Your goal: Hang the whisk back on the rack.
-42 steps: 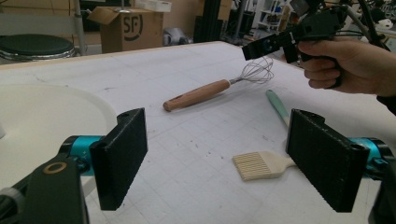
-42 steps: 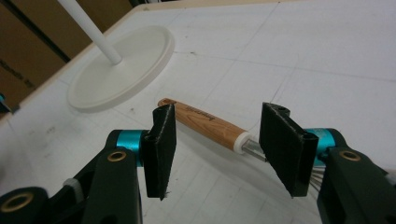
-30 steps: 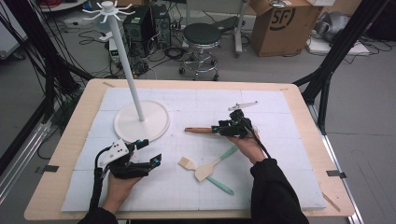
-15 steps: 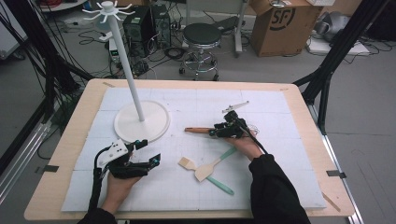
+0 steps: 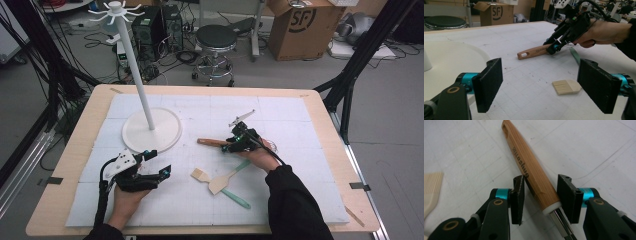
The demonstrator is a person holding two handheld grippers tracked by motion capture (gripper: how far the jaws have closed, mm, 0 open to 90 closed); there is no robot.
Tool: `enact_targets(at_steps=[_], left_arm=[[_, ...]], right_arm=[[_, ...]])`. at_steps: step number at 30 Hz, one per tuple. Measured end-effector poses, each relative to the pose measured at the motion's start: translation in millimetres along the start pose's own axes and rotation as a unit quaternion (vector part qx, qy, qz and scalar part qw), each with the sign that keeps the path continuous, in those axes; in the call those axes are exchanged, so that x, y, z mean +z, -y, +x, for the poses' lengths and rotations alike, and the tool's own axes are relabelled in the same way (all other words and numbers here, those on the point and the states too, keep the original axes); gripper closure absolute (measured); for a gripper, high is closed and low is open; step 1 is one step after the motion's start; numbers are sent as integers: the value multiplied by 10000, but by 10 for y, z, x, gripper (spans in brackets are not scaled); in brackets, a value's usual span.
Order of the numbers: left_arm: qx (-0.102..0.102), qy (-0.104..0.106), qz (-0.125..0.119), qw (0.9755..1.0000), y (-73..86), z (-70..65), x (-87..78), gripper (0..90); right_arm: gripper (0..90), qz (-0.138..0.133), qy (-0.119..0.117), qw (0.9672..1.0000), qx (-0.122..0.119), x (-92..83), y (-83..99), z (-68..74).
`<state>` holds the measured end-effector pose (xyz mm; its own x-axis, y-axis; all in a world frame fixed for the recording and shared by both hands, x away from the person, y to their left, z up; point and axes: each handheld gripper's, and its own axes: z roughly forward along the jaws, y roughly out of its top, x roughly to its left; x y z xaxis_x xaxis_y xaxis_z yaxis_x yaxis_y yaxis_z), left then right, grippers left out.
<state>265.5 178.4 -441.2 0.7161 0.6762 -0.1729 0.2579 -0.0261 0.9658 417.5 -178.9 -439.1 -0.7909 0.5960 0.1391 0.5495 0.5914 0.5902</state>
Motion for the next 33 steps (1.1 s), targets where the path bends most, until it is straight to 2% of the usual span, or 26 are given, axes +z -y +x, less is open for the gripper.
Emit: enact_targets(at_steps=[2, 5, 7, 11, 13, 14, 17, 19, 26, 29, 33], left_arm=[[34, -9, 18, 10000, -1, -12, -2, 212], [59, -39, 49, 10000, 2, -14, -3, 212], [59, -53, 48, 10000, 3, -12, -8, 212], [48, -85, 32, 9999, 1, -12, -22, 212], [50, -91, 35, 9999, 1, -11, -22, 212], [51, -85, 39, 9999, 1, -10, -23, 212], [57, -96, 33, 9999, 1, -13, -33, 212], [67, -82, 30, 9999, 0, -13, -42, 212], [43, -116, 4, 9999, 5, -16, -64, 213], [65, -121, 13, 9999, 2, -14, -76, 213], [47, -131, 0, 9999, 4, -17, -87, 213]], right_arm=[[593, 92, 151, 9996, -230, -3, -2, 54], [623, 226, 369, 9972, -604, -6, -7, 141], [630, 287, 448, 9960, -715, -7, -14, 175], [635, 370, 512, 9954, -717, -7, -31, 198], [647, 562, 571, 9933, -829, -1, -79, 228], [663, 743, 585, 9906, -987, 11, -132, 252], [666, 834, 573, 9899, -990, 17, -158, 248], [669, 926, 555, 9905, -856, 14, -173, 247], [728, 1193, 549, 9834, -1250, 37, -240, 292], [731, 1197, 425, 9847, -1191, 40, -254, 251], [736, 1276, 298, 9875, -880, 27, -265, 221]])
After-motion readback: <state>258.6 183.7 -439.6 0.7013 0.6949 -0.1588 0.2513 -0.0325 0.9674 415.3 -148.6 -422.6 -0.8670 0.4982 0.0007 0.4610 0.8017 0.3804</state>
